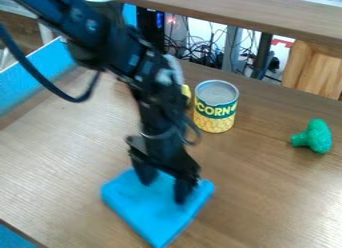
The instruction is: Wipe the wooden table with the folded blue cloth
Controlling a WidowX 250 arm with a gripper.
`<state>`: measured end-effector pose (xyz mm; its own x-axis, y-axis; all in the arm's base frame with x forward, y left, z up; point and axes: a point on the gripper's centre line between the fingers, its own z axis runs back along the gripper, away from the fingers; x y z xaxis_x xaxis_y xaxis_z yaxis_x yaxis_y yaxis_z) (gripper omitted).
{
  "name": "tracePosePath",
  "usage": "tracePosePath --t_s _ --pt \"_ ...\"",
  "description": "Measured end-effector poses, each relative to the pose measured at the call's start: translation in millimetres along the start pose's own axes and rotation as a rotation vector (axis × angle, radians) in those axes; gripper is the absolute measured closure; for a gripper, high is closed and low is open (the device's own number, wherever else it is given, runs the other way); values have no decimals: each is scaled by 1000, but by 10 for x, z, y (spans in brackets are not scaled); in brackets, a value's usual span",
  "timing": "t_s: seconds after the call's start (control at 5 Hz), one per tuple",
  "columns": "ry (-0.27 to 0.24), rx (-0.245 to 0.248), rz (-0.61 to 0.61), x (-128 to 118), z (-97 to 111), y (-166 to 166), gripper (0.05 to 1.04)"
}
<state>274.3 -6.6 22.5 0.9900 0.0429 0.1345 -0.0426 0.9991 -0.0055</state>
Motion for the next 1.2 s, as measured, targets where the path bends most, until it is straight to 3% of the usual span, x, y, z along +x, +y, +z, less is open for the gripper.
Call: tracePosePath --t_s 0.4,0.6,0.8,1.2 --pt "16 49 185 102 0 902 84" --pt "20 59 241 63 9 1163 84" --pt "17 35 223 63 -2 1138 83" --pt "13 -70 27 178 14 390 83"
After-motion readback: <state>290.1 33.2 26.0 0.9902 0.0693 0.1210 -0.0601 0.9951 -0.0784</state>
